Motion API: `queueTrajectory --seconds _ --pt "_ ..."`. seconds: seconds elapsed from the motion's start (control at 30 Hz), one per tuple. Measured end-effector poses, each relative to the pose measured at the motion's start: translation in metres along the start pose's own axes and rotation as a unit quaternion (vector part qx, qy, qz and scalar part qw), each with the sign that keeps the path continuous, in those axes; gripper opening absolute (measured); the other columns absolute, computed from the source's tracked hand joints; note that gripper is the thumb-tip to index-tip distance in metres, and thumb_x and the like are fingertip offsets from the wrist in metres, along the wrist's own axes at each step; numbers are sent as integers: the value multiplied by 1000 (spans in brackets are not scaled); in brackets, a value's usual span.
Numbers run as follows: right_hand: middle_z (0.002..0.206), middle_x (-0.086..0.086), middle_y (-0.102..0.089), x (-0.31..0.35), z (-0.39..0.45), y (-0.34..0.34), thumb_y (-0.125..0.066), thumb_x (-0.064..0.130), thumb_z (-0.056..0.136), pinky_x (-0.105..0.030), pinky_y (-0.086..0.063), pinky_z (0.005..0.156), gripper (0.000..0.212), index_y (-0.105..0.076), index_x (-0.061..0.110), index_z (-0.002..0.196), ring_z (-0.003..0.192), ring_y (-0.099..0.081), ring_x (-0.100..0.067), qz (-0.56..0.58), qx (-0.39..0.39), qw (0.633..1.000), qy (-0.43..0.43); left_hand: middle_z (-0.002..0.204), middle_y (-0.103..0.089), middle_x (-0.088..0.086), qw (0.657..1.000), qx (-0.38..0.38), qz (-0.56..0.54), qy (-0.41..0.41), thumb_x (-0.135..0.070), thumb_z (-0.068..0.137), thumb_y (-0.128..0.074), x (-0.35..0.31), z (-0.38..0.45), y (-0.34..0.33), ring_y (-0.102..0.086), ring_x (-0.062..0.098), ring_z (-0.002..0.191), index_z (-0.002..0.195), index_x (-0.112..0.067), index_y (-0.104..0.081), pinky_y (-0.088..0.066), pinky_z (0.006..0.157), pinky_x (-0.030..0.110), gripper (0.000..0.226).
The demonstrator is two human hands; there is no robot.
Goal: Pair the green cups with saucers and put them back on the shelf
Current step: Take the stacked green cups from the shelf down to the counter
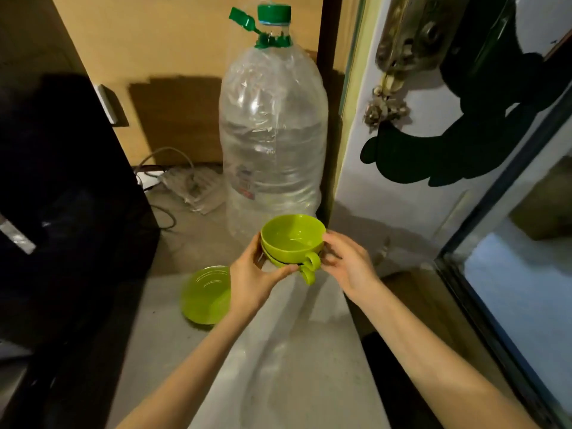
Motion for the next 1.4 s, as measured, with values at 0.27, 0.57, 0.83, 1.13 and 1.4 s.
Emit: queueTrajectory --seconds 0.27,0.57,0.83,1.13,1.4 --pt "87 -11 -65 -64 15 25 -54 2 85 -25 -52 59 26 -61 8 110 78 -61 -19 17 -35 997 -61 109 -69 -2 997 14 42 60 -36 43 -86 57 -22 -11 -63 2 99 117 -26 -55 -52 89 28 81" --pt "98 -13 -66 -86 26 34 -49 2 89 -28 -52 72 26 -60 5 113 91 -63 -20 32 -2 996 -79 110 -66 -2 994 10 75 76 -28 46 -88 79 -22 -15 -62 13 101 123 -17 -52 -50 87 22 85" --pt "95 -15 -67 -85 33 35 -53 5 88 -29 -56 68 28 -59 4 115 90 -64 -24 -6 0 997 -72 116 -66 2 993 1 85 84 -31 48 -88 81 -21 -12 -61 11 103 126 -16 -51 -45 84 9 87" --pt "95 -10 -62 -60 48 22 -58 10 83 -26 -42 66 8 -63 15 88 94 -57 -23 -236 -55 968 -61 126 -58 5 980 91 123 128 -26 56 -85 69 -16 0 -58 17 112 133 -13 -41 -43 87 13 90" --pt "117 -17 -66 -40 67 -72 -59 10 83 -30 -43 89 30 -64 4 111 110 -60 -29 -581 101 799 116 97 -67 7 972 45 134 189 -15 80 -65 55 -8 84 -61 15 89 110 -6 -63 -46 84 23 31"
Point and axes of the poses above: each hand's wrist, its own z-axis towards the middle knuckle, its own y-axis out of the back of the hand, x = y × z, the point moved 3 cm from there along z, towards the middle knuckle
